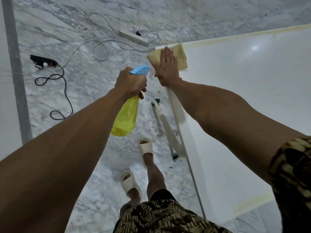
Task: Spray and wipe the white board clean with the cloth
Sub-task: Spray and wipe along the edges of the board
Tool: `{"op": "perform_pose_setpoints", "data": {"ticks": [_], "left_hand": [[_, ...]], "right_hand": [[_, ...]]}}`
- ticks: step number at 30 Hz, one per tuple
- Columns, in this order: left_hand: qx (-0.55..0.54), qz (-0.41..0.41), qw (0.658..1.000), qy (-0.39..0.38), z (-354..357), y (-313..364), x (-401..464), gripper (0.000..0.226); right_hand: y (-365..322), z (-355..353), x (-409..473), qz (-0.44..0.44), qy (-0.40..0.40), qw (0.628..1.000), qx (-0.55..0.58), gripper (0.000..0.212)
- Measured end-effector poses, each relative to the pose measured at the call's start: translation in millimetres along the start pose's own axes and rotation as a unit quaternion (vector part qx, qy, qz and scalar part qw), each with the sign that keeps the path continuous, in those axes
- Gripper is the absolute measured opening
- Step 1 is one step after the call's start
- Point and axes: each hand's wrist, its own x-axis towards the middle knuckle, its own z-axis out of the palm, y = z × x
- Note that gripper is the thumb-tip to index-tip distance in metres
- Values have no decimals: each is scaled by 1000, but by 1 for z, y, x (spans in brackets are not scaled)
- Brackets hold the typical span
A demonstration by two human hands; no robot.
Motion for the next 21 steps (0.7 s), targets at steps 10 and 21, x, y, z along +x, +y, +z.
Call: {"op": "perform_pose_setpoints", "data": {"ticks": [10, 21], "left_hand": [[5, -5, 1000, -22, 9, -25, -31, 35], [14, 1, 997, -82, 67, -71, -122, 52]], "right_hand": [[10, 3, -69, 8, -8, 1000, 11, 72], [28, 19, -202, 25, -3, 1000, 5, 73]]}}
